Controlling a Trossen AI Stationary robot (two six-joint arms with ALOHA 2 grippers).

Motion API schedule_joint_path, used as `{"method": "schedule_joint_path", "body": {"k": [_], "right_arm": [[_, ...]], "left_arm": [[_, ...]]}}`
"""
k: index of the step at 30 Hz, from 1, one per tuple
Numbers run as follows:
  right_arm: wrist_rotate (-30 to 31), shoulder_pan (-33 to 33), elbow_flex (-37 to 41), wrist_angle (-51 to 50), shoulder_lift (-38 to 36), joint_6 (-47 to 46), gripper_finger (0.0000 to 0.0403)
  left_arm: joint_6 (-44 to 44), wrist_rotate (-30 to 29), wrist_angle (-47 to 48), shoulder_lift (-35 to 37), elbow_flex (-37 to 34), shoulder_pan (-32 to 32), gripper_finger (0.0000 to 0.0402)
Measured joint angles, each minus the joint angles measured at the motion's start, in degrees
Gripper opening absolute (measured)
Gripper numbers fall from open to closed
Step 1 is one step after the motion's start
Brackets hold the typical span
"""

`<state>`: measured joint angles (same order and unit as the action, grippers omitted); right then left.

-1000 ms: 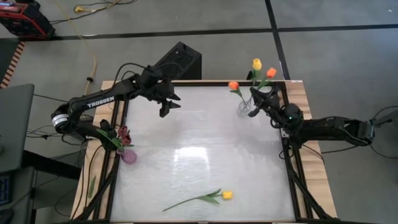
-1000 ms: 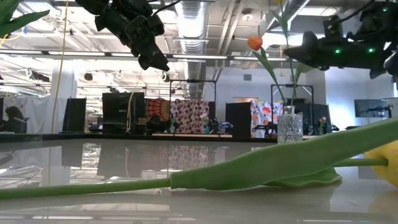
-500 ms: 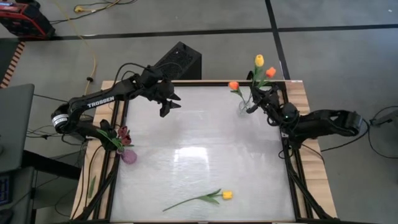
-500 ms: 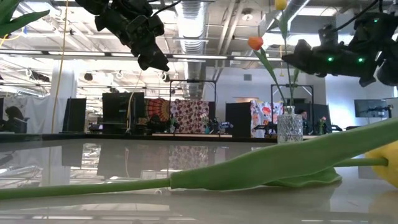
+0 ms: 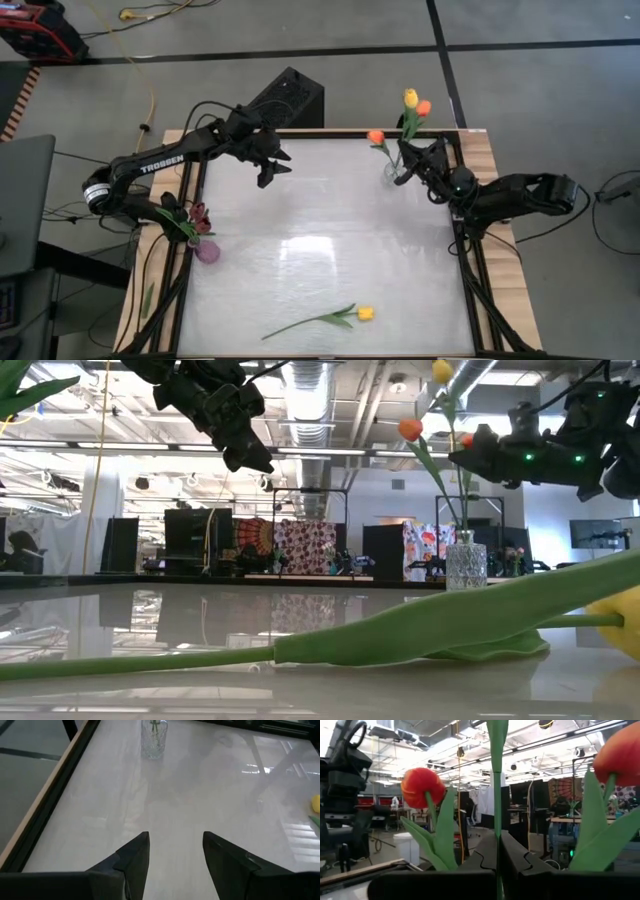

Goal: Sort flowers into vase by color
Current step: Put the top yellow tulip into the transparent vase

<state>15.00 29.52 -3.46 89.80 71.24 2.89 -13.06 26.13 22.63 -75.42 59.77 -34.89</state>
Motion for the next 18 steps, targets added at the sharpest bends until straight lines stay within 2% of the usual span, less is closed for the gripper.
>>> {"method": "schedule_joint_path", "body": {"k": [9,18], "right_arm": [[0.1,0.6,0.0,0.0,2.6,0.0,0.0026],[0.1,0.6,0.0,-0.8,4.9,1.6,0.0071]], "left_arm": [[0.3,0.0,1.0,0.0,0.0,0.0,0.0173],[0.7,0.0,1.0,0.0,0.0,0.0,0.0173]]}}
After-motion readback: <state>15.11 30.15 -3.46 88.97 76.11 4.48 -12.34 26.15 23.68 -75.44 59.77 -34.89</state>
